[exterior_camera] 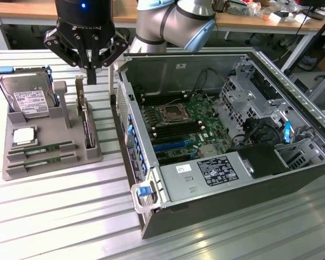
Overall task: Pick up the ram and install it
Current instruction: 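Reach for the ram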
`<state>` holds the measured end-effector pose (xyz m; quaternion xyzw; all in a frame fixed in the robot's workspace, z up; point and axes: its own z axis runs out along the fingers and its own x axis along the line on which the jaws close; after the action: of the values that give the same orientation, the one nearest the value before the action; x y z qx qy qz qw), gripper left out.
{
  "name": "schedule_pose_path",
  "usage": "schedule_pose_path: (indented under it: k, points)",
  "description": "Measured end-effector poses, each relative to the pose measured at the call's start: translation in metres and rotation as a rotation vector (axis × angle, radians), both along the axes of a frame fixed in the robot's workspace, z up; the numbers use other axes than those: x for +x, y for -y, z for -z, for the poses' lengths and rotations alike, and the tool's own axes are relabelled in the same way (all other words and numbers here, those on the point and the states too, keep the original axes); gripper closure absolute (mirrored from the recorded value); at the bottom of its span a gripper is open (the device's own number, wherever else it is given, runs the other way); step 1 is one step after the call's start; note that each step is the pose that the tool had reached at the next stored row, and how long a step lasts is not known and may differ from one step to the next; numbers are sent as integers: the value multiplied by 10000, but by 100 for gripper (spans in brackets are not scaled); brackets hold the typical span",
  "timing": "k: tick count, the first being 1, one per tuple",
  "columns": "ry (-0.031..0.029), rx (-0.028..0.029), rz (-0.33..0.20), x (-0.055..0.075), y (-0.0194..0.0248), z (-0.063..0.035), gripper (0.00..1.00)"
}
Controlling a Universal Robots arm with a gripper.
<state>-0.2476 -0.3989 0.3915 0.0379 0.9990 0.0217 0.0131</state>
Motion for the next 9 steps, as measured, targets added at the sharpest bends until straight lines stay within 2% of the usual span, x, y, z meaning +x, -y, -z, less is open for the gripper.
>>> schedule_pose_path:
  k: [9]
  points:
    - [0, 0, 0, -84, 0, 0, 89]
